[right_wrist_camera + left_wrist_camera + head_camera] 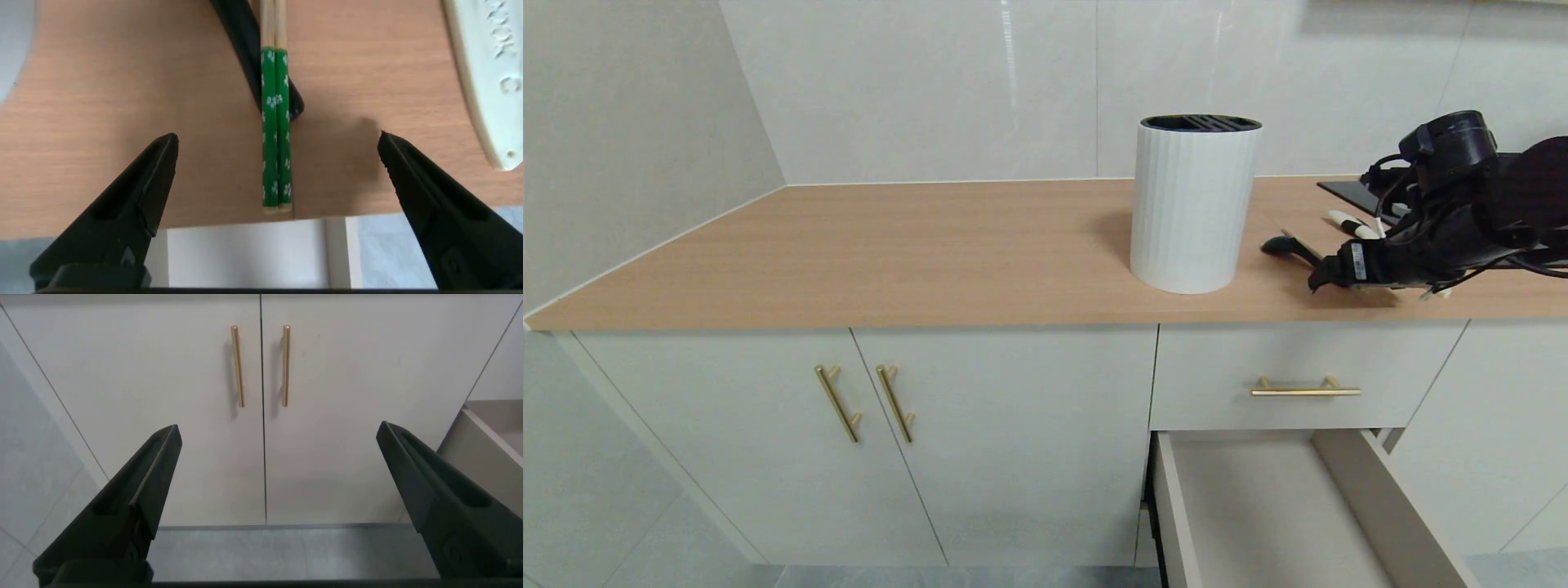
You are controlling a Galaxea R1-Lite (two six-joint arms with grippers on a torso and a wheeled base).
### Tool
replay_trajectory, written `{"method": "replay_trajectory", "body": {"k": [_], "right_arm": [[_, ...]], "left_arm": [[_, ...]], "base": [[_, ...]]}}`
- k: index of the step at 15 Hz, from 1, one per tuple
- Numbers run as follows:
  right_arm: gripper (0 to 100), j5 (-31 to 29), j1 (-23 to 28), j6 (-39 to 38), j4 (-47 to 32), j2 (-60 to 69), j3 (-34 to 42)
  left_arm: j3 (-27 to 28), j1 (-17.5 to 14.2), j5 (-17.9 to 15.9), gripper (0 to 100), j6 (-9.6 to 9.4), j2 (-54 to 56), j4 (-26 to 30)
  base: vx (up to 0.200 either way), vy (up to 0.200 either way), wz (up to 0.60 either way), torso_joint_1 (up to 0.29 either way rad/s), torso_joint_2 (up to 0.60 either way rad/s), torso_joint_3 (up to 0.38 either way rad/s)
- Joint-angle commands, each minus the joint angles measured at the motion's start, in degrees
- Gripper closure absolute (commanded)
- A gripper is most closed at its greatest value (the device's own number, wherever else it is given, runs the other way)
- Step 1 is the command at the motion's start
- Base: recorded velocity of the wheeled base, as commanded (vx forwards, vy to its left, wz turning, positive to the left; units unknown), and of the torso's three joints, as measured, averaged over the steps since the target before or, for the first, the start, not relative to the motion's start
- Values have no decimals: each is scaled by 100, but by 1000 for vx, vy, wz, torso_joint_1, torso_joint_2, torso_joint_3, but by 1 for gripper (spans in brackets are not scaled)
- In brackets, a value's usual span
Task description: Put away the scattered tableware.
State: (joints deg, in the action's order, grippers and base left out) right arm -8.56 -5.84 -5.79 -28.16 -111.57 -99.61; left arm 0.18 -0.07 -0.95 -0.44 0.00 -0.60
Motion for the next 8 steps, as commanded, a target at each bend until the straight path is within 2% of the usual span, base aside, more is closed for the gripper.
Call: {"method": "replay_trajectory", "body": {"k": [1,2,3,8], "right_arm": [[0,-6,-5,-1,-14,-40,-41],[0,-6,-5,-1,-14,-32,-41],[100,-6,-5,-10,-14,-23,-41],[100,-6,-5,-1,-32,-32,-23]], "left_arm": [[-1,-1,-2,0,0,0,-2],[-1,-1,-2,0,9,0,-2],[-1,-1,-2,0,0,0,-2],[-1,-1,-2,0,0,0,-2]], "base": [[0,0,0,0,0,0],[0,0,0,0,0,0],[0,0,0,0,0,0],[0,0,0,0,0,0]]}}
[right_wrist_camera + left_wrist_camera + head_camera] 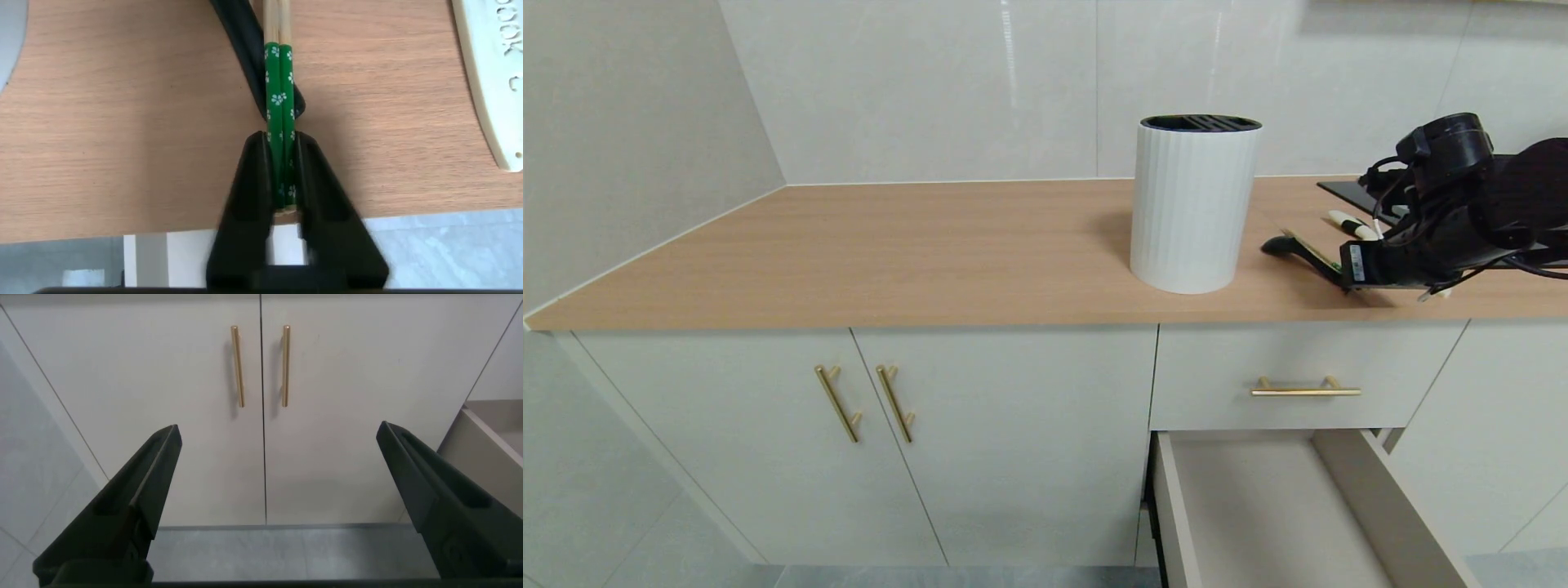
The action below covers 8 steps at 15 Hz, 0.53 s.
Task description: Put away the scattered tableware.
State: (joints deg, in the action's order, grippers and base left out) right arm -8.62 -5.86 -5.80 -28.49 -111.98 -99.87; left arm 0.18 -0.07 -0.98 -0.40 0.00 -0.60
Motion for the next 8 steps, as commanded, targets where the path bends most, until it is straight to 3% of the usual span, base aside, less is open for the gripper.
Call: {"method": "replay_trajectory", "body": {"k": [1,8], "right_arm": [[100,1,-2,0,1,19,2],[100,36,-2,-220,10,827,239]], "left_arm": [[-1,-1,10,0,5,0,-2],[-1,-1,1,0,-4,0,-2]], "base": [[0,0,0,0,0,0],[0,0,0,0,0,0]]}}
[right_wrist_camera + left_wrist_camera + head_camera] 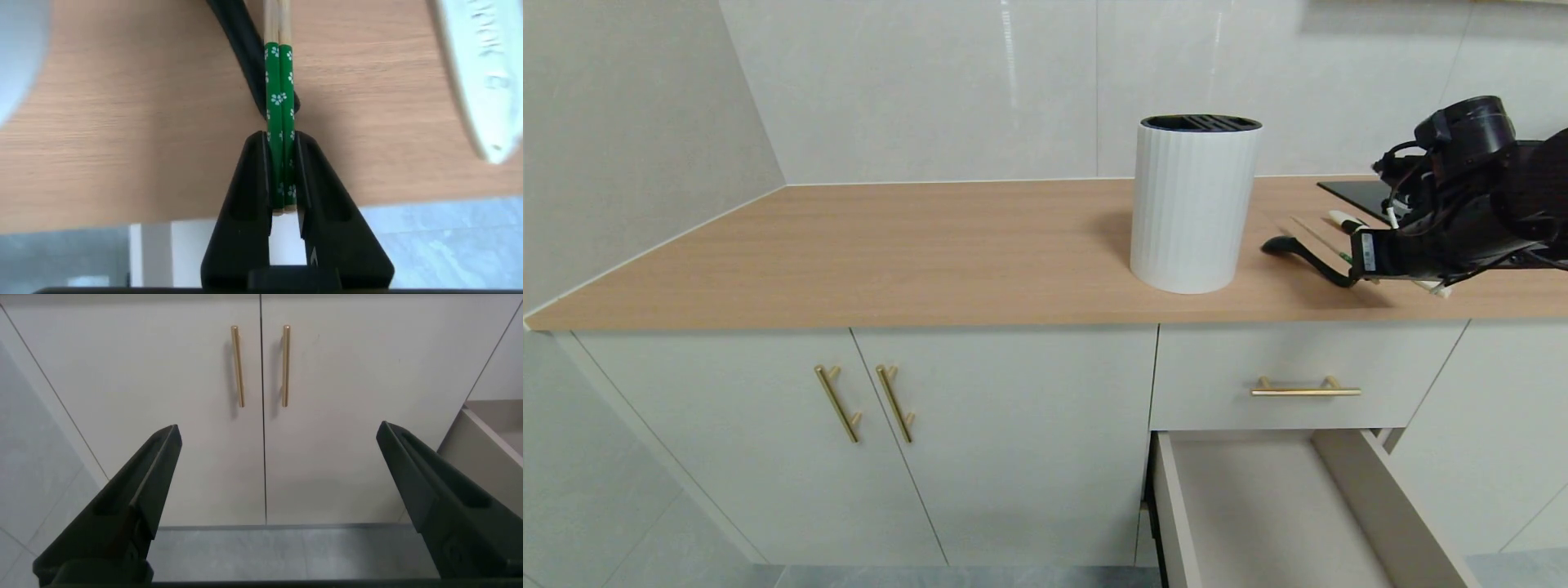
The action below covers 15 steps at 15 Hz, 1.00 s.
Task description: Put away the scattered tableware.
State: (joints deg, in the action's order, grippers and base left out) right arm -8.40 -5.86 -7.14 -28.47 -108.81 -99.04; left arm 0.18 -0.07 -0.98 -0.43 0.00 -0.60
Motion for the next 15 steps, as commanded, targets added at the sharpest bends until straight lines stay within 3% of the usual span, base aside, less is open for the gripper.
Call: {"method": "replay_trajectory", "body": {"k": [1,3,7,8,9,11,15], "right_arm": [[100,31,-2,-94,16,897,341],[100,198,-55,-94,34,1785,974],[100,1341,-117,2,-414,3692,2134],[100,1358,-178,46,-572,3789,2160],[100,1394,-407,169,-1372,4061,2187],[100,1438,-864,213,-2084,4325,2371],[100,1482,-1435,205,-2330,4711,3760]], "left_arm": [[-1,-1,1,0,8,0,-2],[-1,-1,1,0,8,0,-2],[-1,-1,1,0,8,0,-2],[-1,-1,1,0,-1,0,-2],[-1,-1,1,0,8,0,-2],[-1,-1,1,0,-1,0,-2],[-1,-1,1,0,8,0,-2]], "base": [[0,0,0,0,0,0],[0,0,0,0,0,0],[0,0,0,0,0,0],[0,0,0,0,0,0],[0,0,0,0,0,0],[0,0,0,0,0,0],[0,0,0,0,0,0]]}}
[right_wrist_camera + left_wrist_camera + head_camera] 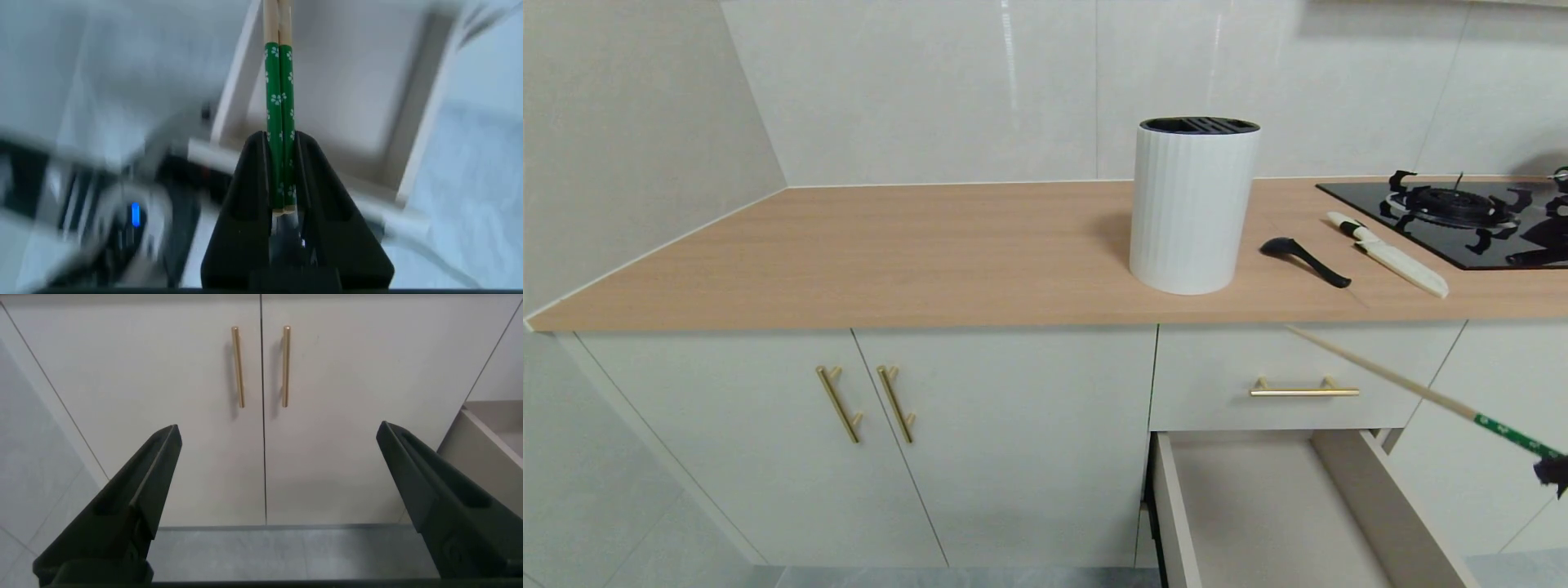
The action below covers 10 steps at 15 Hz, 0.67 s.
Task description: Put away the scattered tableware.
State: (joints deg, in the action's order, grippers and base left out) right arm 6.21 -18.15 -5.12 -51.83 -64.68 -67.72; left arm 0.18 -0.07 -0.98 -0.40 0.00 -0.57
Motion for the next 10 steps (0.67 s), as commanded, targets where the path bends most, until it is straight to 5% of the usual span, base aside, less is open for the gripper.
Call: {"method": "replay_trajectory", "body": {"k": [1,5,10], "right_arm": [[100,12,-171,-7,314,175,1006],[100,-146,136,-68,2072,-668,2140],[100,-181,198,-138,2213,-1099,2175]], "left_arm": [[-1,-1,1,0,-4,0,-4],[-1,-1,1,0,-4,0,-4],[-1,-1,1,0,-4,0,-4]], "base": [[0,0,0,0,0,0],[0,0,0,0,0,0],[0,0,0,-48,190,137]]}}
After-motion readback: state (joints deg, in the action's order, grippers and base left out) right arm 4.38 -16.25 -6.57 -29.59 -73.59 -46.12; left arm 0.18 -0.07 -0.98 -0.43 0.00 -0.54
